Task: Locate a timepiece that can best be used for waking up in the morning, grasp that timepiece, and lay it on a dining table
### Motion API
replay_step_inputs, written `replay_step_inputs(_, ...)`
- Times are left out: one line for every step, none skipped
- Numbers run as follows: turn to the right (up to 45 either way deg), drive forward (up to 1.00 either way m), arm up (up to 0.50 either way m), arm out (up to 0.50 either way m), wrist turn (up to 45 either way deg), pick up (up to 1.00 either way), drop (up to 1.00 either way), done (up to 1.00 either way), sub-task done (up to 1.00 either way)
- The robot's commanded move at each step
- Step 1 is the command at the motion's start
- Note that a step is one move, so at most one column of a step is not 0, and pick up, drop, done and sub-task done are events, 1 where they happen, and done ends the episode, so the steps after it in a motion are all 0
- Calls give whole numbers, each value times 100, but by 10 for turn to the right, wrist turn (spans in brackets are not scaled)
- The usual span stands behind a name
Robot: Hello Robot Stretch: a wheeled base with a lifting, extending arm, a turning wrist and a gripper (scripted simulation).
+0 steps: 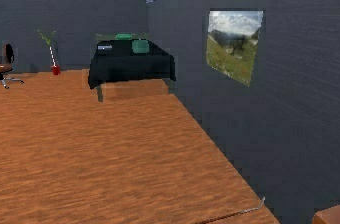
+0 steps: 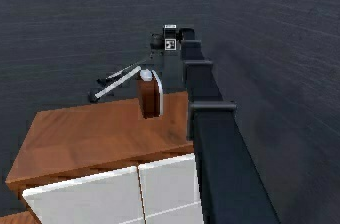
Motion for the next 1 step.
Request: replay_step_inputs(0, 0, 0, 0, 450, 0, 0, 0, 0)
